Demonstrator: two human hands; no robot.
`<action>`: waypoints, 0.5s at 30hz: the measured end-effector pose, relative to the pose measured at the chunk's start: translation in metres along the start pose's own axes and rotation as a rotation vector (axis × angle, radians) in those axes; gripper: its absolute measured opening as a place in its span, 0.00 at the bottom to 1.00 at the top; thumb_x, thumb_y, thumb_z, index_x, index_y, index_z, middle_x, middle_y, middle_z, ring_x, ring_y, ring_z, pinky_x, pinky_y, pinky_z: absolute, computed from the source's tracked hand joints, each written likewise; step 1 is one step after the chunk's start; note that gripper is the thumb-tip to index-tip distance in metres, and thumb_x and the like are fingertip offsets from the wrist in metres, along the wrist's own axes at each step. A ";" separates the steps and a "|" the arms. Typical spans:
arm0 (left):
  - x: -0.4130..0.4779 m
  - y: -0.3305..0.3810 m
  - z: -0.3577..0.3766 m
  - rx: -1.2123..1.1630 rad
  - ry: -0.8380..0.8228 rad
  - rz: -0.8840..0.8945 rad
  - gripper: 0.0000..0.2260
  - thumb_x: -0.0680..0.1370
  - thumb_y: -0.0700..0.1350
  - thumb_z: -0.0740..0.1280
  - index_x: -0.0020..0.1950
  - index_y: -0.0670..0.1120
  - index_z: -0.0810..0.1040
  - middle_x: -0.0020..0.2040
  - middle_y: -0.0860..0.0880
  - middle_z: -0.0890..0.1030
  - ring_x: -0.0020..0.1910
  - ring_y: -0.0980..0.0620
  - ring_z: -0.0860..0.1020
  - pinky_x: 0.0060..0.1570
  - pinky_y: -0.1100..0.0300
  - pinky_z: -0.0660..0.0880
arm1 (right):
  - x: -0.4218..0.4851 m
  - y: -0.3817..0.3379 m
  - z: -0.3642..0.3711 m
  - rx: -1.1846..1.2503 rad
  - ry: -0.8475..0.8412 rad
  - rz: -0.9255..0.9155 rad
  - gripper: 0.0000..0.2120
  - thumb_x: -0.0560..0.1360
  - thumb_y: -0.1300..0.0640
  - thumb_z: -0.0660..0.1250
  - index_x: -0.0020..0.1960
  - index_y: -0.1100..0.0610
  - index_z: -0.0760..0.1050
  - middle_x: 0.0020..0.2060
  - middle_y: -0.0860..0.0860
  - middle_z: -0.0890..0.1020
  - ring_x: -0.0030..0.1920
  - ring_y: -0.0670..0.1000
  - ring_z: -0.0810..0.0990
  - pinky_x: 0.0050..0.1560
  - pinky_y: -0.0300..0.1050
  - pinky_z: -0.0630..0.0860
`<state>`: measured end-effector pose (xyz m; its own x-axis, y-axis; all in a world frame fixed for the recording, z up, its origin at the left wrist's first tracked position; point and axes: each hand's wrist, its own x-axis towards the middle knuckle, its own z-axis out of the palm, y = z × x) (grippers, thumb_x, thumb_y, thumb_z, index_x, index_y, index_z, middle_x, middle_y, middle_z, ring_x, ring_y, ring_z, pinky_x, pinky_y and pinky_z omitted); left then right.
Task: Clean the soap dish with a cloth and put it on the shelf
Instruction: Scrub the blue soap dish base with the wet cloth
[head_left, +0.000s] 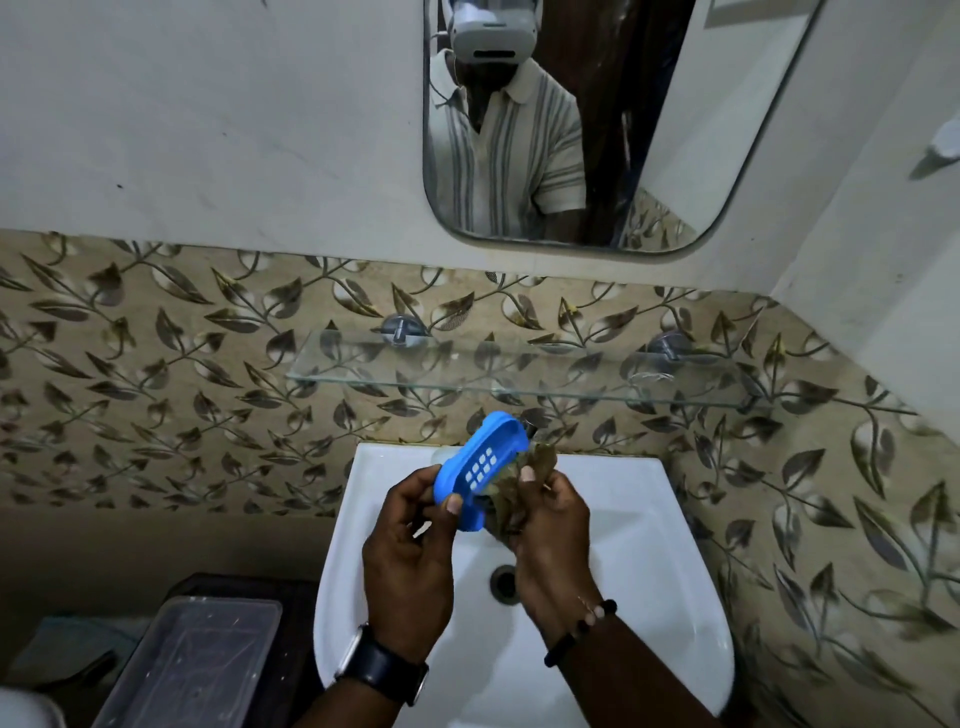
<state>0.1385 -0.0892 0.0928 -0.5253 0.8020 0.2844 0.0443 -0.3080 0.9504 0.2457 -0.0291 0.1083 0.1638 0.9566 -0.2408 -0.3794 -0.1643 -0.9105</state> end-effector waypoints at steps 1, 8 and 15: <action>-0.004 0.000 0.003 -0.003 0.001 0.012 0.11 0.76 0.46 0.72 0.57 0.48 0.80 0.51 0.58 0.85 0.48 0.56 0.83 0.48 0.67 0.78 | -0.004 0.001 0.003 0.067 -0.022 0.084 0.08 0.83 0.59 0.62 0.54 0.62 0.78 0.42 0.60 0.84 0.38 0.55 0.84 0.37 0.50 0.82; -0.003 -0.003 -0.002 -0.166 -0.221 -0.289 0.20 0.71 0.50 0.77 0.61 0.45 0.80 0.51 0.46 0.86 0.46 0.50 0.85 0.46 0.57 0.81 | 0.011 -0.003 -0.015 -0.257 -0.179 -0.215 0.06 0.80 0.60 0.66 0.54 0.55 0.80 0.45 0.53 0.87 0.44 0.55 0.84 0.44 0.48 0.81; 0.065 0.018 -0.022 0.095 -0.527 -0.531 0.09 0.78 0.42 0.71 0.51 0.36 0.83 0.40 0.42 0.85 0.34 0.48 0.82 0.31 0.57 0.80 | 0.018 -0.015 -0.035 -1.013 -0.569 -0.783 0.12 0.80 0.58 0.66 0.62 0.50 0.79 0.52 0.46 0.83 0.52 0.44 0.80 0.55 0.35 0.73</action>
<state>0.0864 -0.0535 0.1253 -0.0215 0.9763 -0.2151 -0.0164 0.2148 0.9765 0.2864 -0.0183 0.1055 -0.4548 0.8049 0.3811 0.4916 0.5837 -0.6462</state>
